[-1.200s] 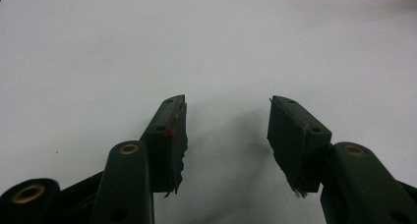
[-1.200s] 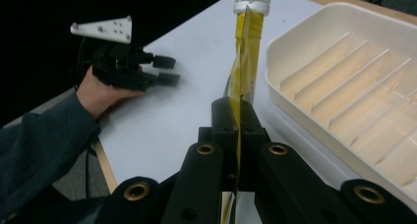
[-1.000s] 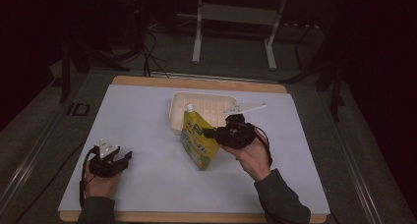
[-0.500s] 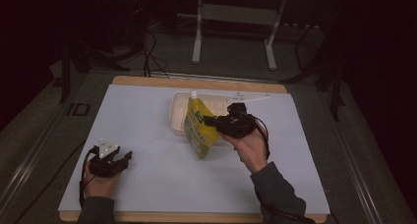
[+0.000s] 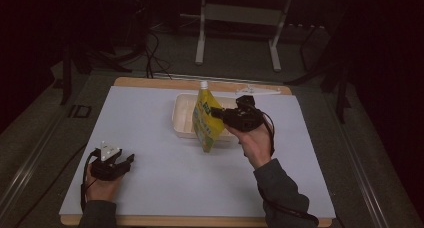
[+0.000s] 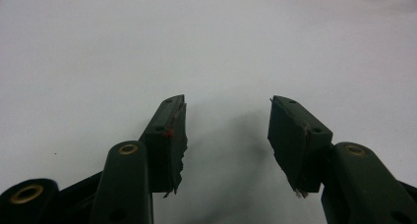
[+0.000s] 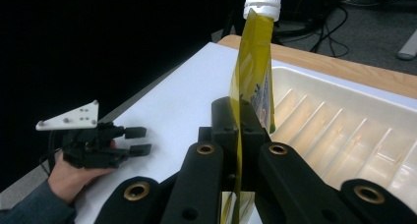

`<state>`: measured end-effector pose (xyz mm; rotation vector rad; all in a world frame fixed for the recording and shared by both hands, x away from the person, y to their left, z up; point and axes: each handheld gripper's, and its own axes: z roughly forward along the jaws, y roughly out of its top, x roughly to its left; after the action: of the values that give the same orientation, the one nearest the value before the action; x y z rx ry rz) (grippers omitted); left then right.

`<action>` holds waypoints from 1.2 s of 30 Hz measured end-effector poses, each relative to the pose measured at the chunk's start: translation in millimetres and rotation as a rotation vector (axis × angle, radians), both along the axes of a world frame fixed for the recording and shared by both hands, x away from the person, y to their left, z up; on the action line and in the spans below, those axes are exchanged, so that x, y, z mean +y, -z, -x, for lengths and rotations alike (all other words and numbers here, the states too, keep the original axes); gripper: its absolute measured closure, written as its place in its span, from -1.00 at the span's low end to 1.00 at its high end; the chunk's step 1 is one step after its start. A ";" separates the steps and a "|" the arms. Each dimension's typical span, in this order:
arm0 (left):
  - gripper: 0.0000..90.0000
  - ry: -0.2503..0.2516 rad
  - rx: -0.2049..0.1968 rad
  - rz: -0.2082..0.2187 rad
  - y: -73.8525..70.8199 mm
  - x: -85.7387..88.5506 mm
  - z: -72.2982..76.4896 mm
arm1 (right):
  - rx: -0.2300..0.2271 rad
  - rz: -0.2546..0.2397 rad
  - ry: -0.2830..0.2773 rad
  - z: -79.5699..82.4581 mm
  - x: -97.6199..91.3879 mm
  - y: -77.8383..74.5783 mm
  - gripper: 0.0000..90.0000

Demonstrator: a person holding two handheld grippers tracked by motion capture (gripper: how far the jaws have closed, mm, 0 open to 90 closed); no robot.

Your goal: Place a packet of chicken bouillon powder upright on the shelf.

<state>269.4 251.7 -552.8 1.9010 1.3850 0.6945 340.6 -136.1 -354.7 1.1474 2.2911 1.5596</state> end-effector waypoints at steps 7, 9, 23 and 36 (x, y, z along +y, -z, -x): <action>0.09 0.000 0.000 -0.001 0.0 -0.1 0.0 | -0.006 -0.013 0.040 -6.5 -1.9 -0.8 1.00; 0.09 0.000 0.000 0.000 0.0 -0.1 0.0 | -0.008 -0.019 0.051 -8.3 -2.5 -1.4 1.00; 0.09 0.000 0.001 0.003 0.0 0.2 0.0 | -0.022 -0.038 0.114 -20.9 -4.1 0.9 1.00; 0.09 -0.001 0.000 0.003 0.0 0.1 0.0 | -0.055 -0.026 0.174 -29.6 -2.5 -1.2 1.00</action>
<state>269.4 251.9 -552.8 1.8979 1.3855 0.6926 370.3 -138.5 -353.5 1.2567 2.0806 1.5403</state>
